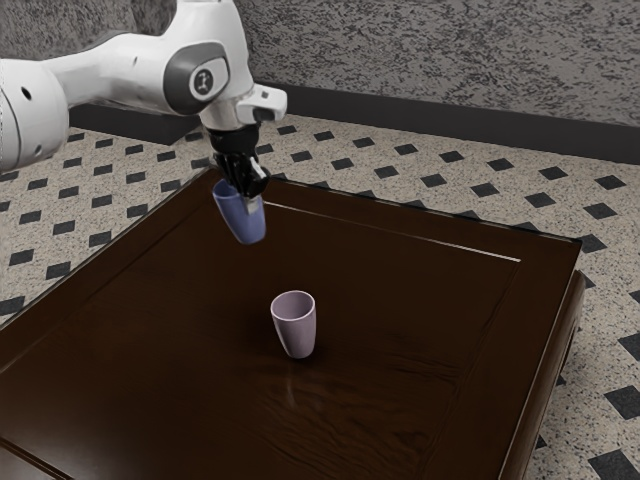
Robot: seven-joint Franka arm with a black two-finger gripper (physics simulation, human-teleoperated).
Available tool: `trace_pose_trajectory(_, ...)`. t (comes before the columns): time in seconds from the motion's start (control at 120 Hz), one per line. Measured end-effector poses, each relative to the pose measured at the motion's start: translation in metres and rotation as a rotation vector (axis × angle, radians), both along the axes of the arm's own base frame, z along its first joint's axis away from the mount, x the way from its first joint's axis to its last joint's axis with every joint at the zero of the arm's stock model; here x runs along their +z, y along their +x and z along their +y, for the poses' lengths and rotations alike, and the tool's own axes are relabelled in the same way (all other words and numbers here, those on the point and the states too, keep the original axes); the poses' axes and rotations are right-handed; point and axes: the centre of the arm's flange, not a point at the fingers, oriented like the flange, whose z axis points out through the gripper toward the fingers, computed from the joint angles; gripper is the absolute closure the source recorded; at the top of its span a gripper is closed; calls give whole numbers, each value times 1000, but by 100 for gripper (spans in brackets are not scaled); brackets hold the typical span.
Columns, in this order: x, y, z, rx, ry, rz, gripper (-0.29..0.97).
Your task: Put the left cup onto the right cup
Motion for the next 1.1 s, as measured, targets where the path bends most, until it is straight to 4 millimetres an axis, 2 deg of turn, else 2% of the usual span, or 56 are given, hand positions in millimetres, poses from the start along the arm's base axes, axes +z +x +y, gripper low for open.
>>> trace_pose_trajectory(0.1, -2, -3, -24, -39, 0, 5, 79)
trace_pose_trajectory(0.242, -8, -7, -48, -77, 2, 19, 79)
trace_pose_trajectory(0.467, -17, -21, -75, -125, 6, 43, 79)
trace_pose_trajectory(0.692, -33, -30, -96, -161, 10, 65, 79)
trace_pose_trajectory(1.1, -68, -25, -107, -176, 12, 71, 79)
